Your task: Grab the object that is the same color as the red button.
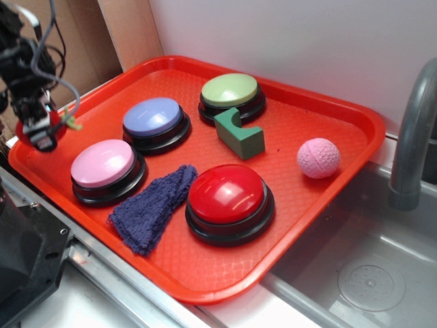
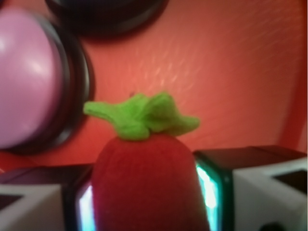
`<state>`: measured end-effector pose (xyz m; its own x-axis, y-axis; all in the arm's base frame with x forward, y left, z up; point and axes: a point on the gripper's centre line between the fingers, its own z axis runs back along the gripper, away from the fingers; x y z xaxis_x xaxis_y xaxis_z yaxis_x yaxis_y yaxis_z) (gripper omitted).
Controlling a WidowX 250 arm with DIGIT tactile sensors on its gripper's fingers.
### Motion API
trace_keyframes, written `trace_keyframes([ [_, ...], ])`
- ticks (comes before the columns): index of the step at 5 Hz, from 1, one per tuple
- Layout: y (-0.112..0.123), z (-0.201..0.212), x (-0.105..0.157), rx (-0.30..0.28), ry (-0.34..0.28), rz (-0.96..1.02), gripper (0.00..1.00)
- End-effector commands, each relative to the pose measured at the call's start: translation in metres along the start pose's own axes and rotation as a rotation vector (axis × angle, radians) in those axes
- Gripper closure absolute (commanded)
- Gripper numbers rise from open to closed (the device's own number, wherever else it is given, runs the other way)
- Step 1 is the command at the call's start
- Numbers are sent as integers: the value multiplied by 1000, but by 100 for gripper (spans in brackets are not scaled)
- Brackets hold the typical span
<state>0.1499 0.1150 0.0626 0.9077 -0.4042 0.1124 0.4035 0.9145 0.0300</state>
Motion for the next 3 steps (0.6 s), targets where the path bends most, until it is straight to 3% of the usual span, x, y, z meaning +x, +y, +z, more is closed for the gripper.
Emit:
trace_keyframes([
  [1,-27,61,68,58,57,171,100],
  [3,-58,76,119,-1,21,325,100],
])
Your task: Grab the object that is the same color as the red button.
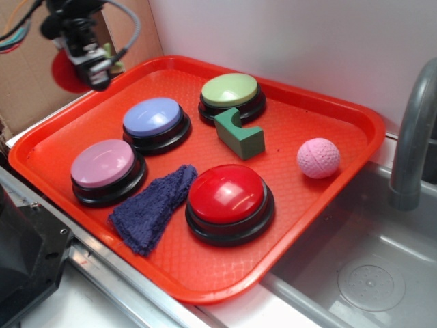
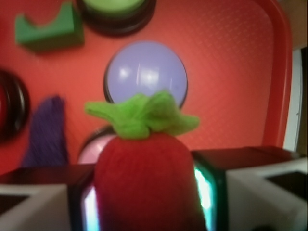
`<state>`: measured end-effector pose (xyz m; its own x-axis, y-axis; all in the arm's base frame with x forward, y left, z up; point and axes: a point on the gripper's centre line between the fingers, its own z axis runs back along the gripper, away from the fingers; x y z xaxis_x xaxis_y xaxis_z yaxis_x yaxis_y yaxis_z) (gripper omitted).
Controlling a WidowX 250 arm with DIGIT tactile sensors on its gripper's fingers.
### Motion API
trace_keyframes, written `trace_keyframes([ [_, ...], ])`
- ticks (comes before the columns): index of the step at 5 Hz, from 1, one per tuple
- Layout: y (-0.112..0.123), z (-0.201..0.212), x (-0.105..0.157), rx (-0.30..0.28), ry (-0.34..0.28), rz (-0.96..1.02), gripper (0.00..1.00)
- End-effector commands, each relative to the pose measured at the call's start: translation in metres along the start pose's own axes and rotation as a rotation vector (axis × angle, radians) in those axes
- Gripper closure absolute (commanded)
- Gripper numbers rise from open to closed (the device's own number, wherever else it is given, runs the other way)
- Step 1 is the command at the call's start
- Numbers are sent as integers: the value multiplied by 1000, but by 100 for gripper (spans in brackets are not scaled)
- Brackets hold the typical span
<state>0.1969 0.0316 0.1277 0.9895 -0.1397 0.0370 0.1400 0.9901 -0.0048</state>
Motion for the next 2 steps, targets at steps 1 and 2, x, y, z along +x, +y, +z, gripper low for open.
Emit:
trace_keyframes([
  [1,-24,22,40,37,-96,113,100],
  [2,-23,13,40,48,-24,179,100],
])
